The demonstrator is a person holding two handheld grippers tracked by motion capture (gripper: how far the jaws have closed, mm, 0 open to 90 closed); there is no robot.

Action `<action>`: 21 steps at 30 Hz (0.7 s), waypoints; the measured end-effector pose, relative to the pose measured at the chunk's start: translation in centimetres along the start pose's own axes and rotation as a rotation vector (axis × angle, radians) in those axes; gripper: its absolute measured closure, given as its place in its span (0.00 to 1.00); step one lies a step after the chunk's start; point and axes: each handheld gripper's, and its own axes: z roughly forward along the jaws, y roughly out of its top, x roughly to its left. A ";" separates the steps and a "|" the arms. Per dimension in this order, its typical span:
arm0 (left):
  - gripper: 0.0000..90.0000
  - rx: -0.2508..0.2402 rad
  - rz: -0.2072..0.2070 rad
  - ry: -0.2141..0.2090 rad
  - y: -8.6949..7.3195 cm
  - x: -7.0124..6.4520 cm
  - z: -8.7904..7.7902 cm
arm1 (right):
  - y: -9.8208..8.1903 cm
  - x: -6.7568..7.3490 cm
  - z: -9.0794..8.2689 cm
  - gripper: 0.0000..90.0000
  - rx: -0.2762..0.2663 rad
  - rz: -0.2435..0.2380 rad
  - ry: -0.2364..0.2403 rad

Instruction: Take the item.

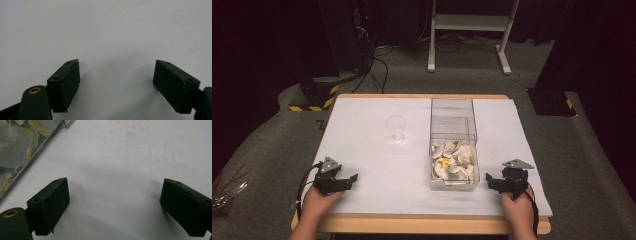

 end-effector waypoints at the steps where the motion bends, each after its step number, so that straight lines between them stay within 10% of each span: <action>1: 0.24 0.000 0.000 -0.001 0.0 0.0 0.0 | 0.0 0.0 0.0 0.10 0.000 0.000 0.000; 21: 0.27 -0.059 0.001 -0.034 0.3 -0.8 -1.2 | 0.0 0.0 0.0 0.10 -0.002 -0.002 0.000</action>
